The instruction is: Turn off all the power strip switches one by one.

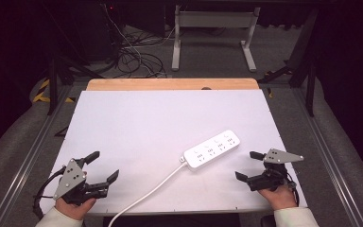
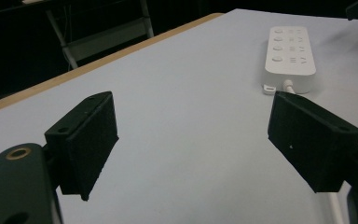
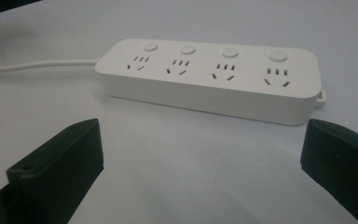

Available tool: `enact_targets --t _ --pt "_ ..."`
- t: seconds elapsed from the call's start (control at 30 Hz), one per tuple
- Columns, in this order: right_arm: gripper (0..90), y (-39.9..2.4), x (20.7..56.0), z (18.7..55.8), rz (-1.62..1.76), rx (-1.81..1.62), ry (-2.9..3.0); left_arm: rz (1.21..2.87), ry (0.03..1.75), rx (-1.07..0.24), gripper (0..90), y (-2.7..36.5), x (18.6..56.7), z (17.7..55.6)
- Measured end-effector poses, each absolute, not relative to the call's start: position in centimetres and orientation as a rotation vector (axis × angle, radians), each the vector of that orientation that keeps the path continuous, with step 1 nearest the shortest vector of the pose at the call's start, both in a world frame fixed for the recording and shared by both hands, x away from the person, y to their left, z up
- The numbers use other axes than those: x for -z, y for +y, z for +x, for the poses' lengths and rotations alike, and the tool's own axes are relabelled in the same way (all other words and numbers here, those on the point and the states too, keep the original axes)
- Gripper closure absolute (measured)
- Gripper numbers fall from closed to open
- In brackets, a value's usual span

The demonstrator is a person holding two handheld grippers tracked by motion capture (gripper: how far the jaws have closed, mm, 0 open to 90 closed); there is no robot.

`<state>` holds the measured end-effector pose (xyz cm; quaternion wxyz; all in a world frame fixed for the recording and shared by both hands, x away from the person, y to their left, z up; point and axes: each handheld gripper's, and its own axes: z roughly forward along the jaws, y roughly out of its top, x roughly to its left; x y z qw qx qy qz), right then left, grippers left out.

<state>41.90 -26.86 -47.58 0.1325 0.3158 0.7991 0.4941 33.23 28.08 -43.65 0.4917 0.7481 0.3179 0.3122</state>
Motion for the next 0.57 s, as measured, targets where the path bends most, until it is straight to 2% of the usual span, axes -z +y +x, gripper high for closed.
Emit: enact_targets --t 0.57 --pt "0.5 -26.8 46.6 41.11 0.852 -1.359 2.239 1.818 0.774 -0.753 16.3 28.03 43.71 33.27"
